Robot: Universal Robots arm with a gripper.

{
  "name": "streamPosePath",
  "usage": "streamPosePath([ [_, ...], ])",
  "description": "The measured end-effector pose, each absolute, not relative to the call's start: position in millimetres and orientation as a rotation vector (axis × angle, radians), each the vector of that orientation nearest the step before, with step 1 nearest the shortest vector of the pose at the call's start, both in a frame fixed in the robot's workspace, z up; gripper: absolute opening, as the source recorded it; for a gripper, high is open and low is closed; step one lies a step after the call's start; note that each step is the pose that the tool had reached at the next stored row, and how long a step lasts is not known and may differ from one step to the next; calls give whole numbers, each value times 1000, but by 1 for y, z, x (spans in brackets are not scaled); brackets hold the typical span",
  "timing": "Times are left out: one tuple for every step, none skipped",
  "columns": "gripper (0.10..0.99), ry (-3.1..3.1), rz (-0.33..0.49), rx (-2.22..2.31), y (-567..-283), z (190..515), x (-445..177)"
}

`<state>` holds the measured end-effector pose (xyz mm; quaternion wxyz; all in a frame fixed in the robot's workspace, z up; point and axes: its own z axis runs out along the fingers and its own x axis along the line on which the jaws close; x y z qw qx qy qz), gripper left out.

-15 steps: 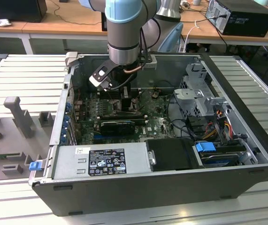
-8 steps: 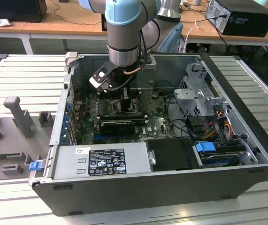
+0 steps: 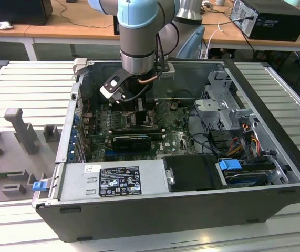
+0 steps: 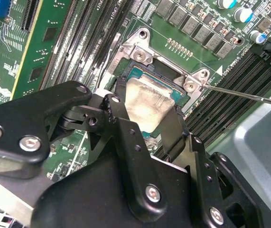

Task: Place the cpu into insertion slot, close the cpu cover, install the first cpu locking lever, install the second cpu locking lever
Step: 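Place the cpu into insertion slot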

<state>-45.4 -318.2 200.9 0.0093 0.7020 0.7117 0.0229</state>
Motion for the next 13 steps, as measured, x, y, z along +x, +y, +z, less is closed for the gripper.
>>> streamPosePath([
  [525,2220,72,2195,-318,201,-45],
  [525,2214,72,2201,-318,201,-45],
  [525,2210,71,2205,-318,201,-45],
  [525,2208,71,2207,-318,201,-45],
  [525,2207,71,2208,-318,201,-45],
  [525,2207,71,2208,-318,201,-45],
  [525,2207,71,2208,-318,201,-45],
  [525,2207,71,2208,-318,201,-45],
  [525,2207,71,2208,-318,201,-45],
  [525,2206,71,2209,-318,201,-45],
  [537,2207,72,2209,-318,201,-45],
  [537,2206,71,2209,-318,201,-45],
  [600,2206,71,2209,-318,201,-45],
])
